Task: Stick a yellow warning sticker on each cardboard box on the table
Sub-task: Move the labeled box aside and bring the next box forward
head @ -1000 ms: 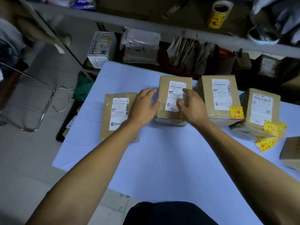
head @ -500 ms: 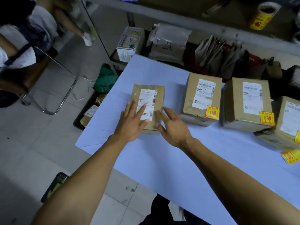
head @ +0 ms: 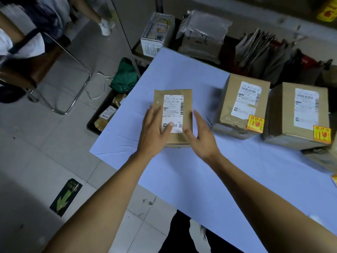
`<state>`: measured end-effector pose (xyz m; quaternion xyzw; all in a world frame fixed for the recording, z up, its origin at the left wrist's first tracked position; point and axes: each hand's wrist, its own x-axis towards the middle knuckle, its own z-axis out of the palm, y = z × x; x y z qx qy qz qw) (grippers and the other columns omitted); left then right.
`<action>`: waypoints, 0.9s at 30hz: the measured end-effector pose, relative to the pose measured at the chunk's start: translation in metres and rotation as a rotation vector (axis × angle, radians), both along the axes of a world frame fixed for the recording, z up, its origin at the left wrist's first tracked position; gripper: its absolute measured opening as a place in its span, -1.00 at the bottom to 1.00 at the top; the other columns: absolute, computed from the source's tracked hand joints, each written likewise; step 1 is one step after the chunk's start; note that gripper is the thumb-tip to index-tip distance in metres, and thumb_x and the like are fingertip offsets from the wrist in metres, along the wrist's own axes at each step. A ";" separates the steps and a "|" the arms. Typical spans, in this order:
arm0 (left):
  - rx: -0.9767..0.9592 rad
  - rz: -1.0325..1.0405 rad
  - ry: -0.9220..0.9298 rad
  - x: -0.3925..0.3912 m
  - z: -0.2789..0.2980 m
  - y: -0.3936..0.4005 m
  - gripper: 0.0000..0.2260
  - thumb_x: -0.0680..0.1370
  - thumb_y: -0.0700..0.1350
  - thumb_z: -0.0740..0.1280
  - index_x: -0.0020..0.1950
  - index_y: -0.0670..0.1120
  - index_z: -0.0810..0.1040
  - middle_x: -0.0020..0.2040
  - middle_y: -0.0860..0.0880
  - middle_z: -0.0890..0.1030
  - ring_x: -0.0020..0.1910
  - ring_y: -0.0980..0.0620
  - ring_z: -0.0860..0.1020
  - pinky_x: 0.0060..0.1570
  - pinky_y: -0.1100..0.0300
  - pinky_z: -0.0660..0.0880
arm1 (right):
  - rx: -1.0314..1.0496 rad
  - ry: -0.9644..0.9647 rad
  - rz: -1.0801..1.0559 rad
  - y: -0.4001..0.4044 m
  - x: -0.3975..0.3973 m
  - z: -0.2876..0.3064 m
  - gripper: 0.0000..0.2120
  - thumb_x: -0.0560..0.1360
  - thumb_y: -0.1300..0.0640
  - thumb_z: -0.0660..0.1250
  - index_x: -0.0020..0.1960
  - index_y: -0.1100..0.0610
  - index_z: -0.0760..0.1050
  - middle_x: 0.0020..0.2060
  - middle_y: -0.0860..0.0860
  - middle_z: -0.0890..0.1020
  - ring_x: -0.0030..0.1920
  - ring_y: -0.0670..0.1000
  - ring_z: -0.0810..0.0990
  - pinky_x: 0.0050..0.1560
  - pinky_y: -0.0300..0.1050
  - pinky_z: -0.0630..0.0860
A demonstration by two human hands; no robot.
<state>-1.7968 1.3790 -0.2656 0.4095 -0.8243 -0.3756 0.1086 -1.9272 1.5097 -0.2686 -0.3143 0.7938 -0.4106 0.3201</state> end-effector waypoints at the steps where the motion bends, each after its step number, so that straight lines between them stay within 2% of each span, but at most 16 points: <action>1: 0.108 0.124 0.041 -0.004 0.000 -0.005 -0.36 0.55 0.18 0.28 0.58 0.09 0.17 0.62 0.01 0.11 0.58 0.06 0.08 0.43 0.20 0.15 | -0.016 -0.179 -0.101 -0.008 -0.004 0.001 -0.32 0.59 -0.16 0.25 0.61 -0.06 0.06 0.58 -0.11 0.21 0.55 -0.11 0.19 0.45 -0.17 0.20; 3: 0.419 0.363 0.167 -0.010 -0.003 -0.014 -0.31 0.50 0.23 0.30 0.58 0.13 0.17 0.58 0.05 0.24 0.49 0.10 0.30 0.36 0.17 0.32 | -0.039 -0.464 -0.266 -0.024 -0.010 -0.002 -0.32 0.58 -0.17 0.28 0.60 -0.16 0.04 0.58 -0.10 0.19 0.53 -0.11 0.23 0.37 -0.17 0.23; 4: 0.580 0.448 0.227 -0.011 -0.006 -0.018 -0.33 0.50 0.22 0.32 0.57 0.13 0.21 0.53 0.06 0.34 0.40 0.11 0.42 0.26 0.16 0.42 | -0.039 -0.536 -0.304 -0.030 -0.012 -0.006 -0.33 0.59 -0.16 0.28 0.60 -0.16 0.05 0.58 -0.09 0.20 0.52 -0.11 0.25 0.33 -0.19 0.23; 5: 0.708 0.494 0.264 -0.011 -0.010 -0.023 -0.37 0.50 0.22 0.32 0.55 0.14 0.27 0.46 0.07 0.45 0.30 0.11 0.52 0.16 0.14 0.50 | -0.041 -0.576 -0.310 -0.035 -0.013 -0.010 -0.34 0.59 -0.15 0.27 0.60 -0.15 0.07 0.58 -0.10 0.22 0.50 -0.11 0.28 0.32 -0.20 0.23; 7: 0.825 0.453 0.285 -0.008 -0.017 -0.029 -0.50 0.48 0.23 0.33 0.42 0.21 0.44 0.26 0.12 0.63 0.13 0.10 0.64 0.01 0.11 0.58 | -0.057 -0.610 -0.268 -0.042 -0.014 -0.018 -0.37 0.61 -0.12 0.27 0.60 -0.12 0.10 0.54 -0.12 0.31 0.46 -0.12 0.37 0.40 -0.17 0.28; 9: 0.845 0.359 0.289 -0.006 -0.024 -0.030 -0.64 0.48 0.19 0.35 0.27 0.29 0.53 0.16 0.15 0.67 0.10 0.11 0.66 -0.04 0.10 0.60 | -0.073 -0.623 -0.221 -0.043 -0.013 -0.026 -0.38 0.62 -0.09 0.26 0.60 -0.11 0.10 0.47 -0.16 0.42 0.40 -0.12 0.45 0.46 -0.05 0.34; 10: 0.850 0.331 0.295 -0.006 -0.027 -0.029 -0.66 0.49 0.15 0.35 0.26 0.29 0.53 0.17 0.16 0.67 0.12 0.11 0.65 0.00 0.08 0.60 | -0.074 -0.631 -0.211 -0.042 -0.012 -0.029 -0.38 0.62 -0.08 0.26 0.60 -0.12 0.08 0.45 -0.17 0.44 0.39 -0.12 0.47 0.46 -0.01 0.34; 12: 0.861 0.309 0.312 -0.007 -0.027 -0.027 -0.63 0.52 0.10 0.35 0.32 0.27 0.48 0.19 0.16 0.66 0.16 0.10 0.63 0.08 0.04 0.58 | -0.070 -0.637 -0.211 -0.042 -0.011 -0.029 -0.36 0.62 -0.08 0.25 0.61 -0.15 0.03 0.43 -0.18 0.46 0.38 -0.11 0.47 0.47 0.02 0.32; 17: 0.868 0.296 0.317 -0.008 -0.012 -0.023 -0.67 0.61 0.03 0.31 0.38 0.23 0.43 0.17 0.15 0.67 0.16 0.06 0.63 0.09 -0.01 0.59 | -0.078 -0.634 -0.217 -0.040 -0.009 -0.017 -0.34 0.63 -0.07 0.23 0.62 -0.14 -0.02 0.45 -0.16 0.44 0.41 -0.10 0.44 0.51 0.03 0.26; 23: 0.816 0.243 0.436 -0.019 0.046 -0.012 -0.68 0.53 0.09 0.35 0.28 0.29 0.50 0.17 0.17 0.67 0.12 0.11 0.65 -0.04 0.10 0.61 | -0.199 -0.563 -0.223 -0.028 -0.018 0.043 -0.29 0.52 -0.16 0.26 0.59 -0.22 0.05 0.41 -0.24 0.46 0.38 -0.15 0.46 0.48 0.02 0.30; 27: 0.795 0.186 0.518 -0.030 0.086 0.006 -0.67 0.54 0.06 0.35 0.30 0.27 0.50 0.18 0.16 0.67 0.13 0.09 0.65 -0.07 0.13 0.62 | -0.266 -0.513 -0.229 -0.006 -0.026 0.086 -0.29 0.50 -0.17 0.27 0.59 -0.22 0.08 0.45 -0.22 0.44 0.40 -0.11 0.45 0.47 0.08 0.32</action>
